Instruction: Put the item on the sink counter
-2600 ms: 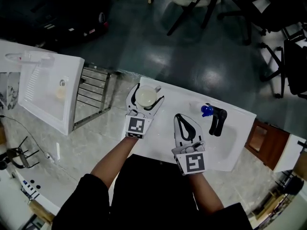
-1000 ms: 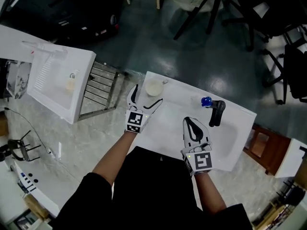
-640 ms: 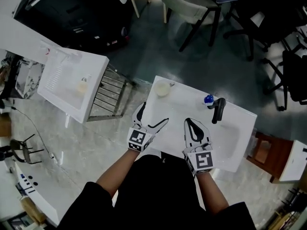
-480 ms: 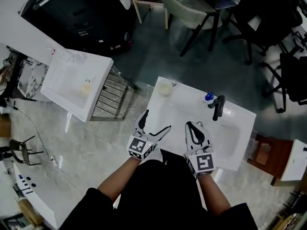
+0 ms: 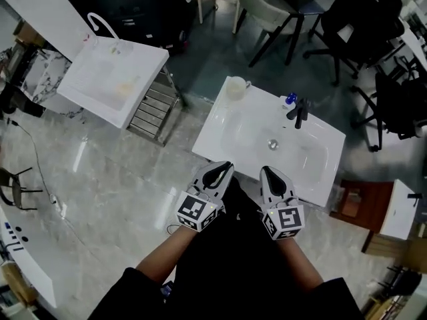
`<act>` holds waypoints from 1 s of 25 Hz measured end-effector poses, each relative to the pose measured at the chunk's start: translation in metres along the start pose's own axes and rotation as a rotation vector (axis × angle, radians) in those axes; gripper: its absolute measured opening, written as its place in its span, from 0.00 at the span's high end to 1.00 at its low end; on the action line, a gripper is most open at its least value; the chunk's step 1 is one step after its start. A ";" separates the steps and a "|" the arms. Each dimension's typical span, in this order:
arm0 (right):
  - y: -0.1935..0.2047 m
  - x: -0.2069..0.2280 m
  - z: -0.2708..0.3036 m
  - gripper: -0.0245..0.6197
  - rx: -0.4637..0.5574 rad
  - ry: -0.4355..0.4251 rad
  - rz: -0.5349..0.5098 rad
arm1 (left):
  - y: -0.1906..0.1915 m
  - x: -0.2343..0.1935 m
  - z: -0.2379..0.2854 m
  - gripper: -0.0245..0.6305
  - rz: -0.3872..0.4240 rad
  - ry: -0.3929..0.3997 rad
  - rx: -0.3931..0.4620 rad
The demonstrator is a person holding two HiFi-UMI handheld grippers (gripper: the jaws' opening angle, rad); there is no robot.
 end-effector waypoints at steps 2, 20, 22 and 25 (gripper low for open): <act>0.001 -0.015 -0.019 0.91 -0.007 0.007 -0.006 | -0.002 0.016 -0.027 0.92 -0.016 -0.031 -0.009; -0.034 -0.041 -0.115 0.91 0.164 0.195 -0.128 | -0.041 0.113 -0.077 0.94 0.083 -0.023 0.124; -0.034 -0.038 -0.126 0.91 0.163 0.192 -0.106 | -0.041 0.125 -0.071 0.94 0.097 -0.016 0.129; -0.032 -0.036 -0.146 0.91 0.132 0.202 -0.119 | -0.038 0.149 -0.061 0.94 0.111 -0.011 0.128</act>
Point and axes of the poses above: the fingertips, and each gripper's own axes: z forward along the fingers, x to its right, y out of its underside, the point moved 9 cm from there along -z, backward along the fingers, and after that the axes turned 14 degrees about x, right-handed, at the moved point
